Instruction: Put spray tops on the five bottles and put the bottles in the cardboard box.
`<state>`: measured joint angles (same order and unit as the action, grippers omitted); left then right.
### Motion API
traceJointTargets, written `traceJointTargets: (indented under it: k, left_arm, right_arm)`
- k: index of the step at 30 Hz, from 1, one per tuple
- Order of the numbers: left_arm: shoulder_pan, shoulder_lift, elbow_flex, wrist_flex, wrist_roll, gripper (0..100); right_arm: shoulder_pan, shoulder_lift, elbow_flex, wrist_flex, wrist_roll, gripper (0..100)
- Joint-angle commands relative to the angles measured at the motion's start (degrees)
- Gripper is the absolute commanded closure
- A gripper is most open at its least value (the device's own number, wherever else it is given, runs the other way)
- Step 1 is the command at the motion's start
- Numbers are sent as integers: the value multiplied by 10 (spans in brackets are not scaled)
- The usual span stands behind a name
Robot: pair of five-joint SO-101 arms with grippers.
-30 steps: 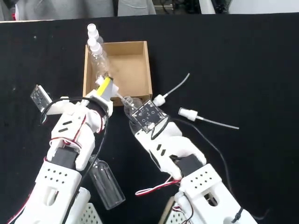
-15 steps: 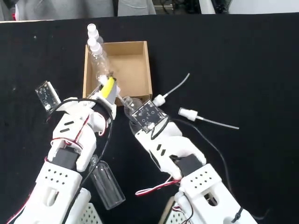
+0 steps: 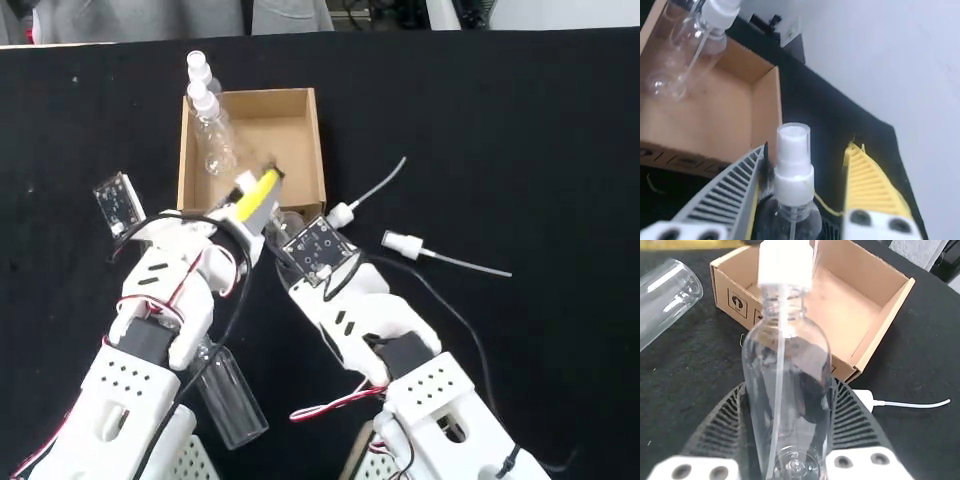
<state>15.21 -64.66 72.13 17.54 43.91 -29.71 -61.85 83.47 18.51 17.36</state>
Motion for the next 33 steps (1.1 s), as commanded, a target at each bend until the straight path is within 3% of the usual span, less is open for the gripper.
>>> traceJointTargets:
  k: [1, 9, 26, 33]
  left_arm:
    - [18, -8, -44, 34, -7, 762]
    - [15, -25, -47, 42, -6, 762]
    - [13, -239, 35, 42, -6, 762]
    - [-63, -247, 30, 38, -4, 762]
  right_arm:
    - [8, -17, -5, -21, -4, 943]
    - [9, -17, -5, -22, -4, 943]
    - [27, -17, 17, -84, -9, 943]
    - [27, -17, 7, -92, -9, 943]
